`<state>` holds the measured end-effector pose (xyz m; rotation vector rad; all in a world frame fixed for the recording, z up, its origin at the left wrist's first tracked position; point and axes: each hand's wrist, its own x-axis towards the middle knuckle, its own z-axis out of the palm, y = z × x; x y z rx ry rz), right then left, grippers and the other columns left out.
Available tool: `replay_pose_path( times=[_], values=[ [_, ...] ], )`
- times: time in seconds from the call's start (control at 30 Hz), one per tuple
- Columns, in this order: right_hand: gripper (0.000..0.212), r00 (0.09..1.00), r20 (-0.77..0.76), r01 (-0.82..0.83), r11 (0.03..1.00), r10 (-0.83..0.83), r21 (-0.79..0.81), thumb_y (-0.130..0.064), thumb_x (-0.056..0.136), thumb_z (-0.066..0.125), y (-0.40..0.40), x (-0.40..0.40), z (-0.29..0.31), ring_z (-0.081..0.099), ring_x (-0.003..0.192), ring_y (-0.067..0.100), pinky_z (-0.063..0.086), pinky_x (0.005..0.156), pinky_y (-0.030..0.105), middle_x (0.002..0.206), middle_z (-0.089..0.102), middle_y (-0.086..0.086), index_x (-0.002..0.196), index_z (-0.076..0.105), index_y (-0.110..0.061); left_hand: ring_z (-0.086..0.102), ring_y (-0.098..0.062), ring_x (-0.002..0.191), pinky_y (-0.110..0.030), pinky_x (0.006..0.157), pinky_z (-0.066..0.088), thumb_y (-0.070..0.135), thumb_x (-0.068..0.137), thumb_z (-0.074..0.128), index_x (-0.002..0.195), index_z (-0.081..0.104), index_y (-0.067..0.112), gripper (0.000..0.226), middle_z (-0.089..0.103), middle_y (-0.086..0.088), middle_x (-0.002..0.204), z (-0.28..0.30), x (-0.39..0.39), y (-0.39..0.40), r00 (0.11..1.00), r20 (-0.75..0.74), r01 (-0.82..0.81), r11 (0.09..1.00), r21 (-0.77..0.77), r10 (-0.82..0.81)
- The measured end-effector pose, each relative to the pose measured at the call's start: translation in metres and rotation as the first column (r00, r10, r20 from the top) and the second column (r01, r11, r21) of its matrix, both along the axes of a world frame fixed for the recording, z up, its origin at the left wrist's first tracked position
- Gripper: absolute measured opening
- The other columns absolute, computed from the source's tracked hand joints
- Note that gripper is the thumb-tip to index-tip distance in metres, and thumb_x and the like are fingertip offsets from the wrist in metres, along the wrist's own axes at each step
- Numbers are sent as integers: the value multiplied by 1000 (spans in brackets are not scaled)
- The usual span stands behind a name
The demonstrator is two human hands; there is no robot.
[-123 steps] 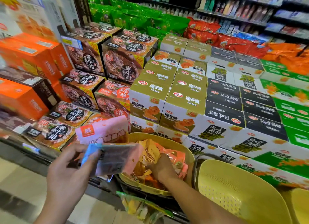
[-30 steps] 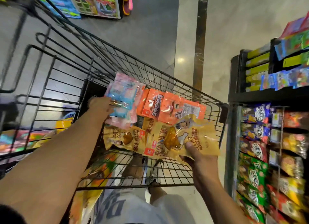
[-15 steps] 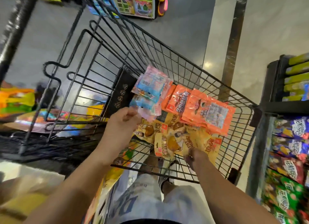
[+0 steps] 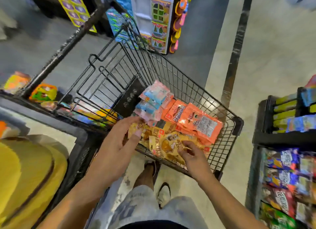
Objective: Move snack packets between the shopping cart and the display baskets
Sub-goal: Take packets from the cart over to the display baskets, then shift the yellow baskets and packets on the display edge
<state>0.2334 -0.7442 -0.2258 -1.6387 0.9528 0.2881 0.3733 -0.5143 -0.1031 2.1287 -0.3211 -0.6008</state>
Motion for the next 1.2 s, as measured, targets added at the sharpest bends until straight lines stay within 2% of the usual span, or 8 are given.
replay_pose_path(
  times=[0.2,0.33,0.5,0.7,0.77,0.9,1.1,1.2],
  values=[
    [48,917,349,-178,982,190,-67,-42,97,70,42,-29,128,53,137,5,45,117,46,147,57,-16,143,56,-46,15,4,154,-45,123,27,78,96,33,152,32,53,61,19,33,163,48,-92,47,975,220,-37,999,20,32],
    [58,801,477,-291,931,362,-219,-57,91,62,69,-46,195,42,146,-2,37,123,44,155,47,-26,147,45,-59,20,-1,154,-34,114,35,71,98,39,151,37,49,57,21,28,164,82,-139,85,946,294,-130,991,-40,136],
    [67,637,551,-397,842,539,-365,-68,90,55,112,-58,246,34,152,2,33,125,46,160,38,-31,153,40,-54,18,4,153,-29,119,22,65,99,37,154,39,40,61,26,24,164,122,-177,141,876,402,-281,959,-24,267],
    [60,404,602,-517,715,689,-471,-61,95,58,184,-47,286,38,146,-4,29,110,6,156,41,-32,151,40,-53,25,9,148,-30,110,32,64,94,40,151,41,45,60,32,29,158,161,-224,213,720,470,-498,852,-163,511],
    [61,330,616,-565,673,715,-478,-66,96,57,216,-43,295,38,148,-1,31,114,12,157,42,-28,152,39,-52,21,13,147,-24,102,34,69,92,40,151,37,51,61,28,33,159,169,-244,243,661,472,-571,799,-188,583],
    [69,210,635,-647,593,743,-480,-76,93,54,294,-45,301,38,150,5,38,118,44,160,41,-23,155,37,-51,22,12,147,-33,110,28,71,94,38,151,36,52,61,29,33,159,178,-291,313,546,519,-683,708,-180,658],
    [76,33,569,-778,379,821,-501,-88,86,49,439,-85,306,24,156,0,33,122,53,164,24,-36,154,27,-64,30,6,147,-33,113,29,68,94,40,150,40,50,59,35,28,157,183,-379,436,371,522,-819,536,-207,768],
    [73,-84,539,-823,247,838,-512,-89,86,45,512,-113,301,13,152,-14,32,122,46,159,16,-46,153,24,-67,33,14,140,-26,114,29,72,92,40,145,42,55,56,37,38,149,179,-428,503,269,532,-882,427,-198,803]
  ],
)
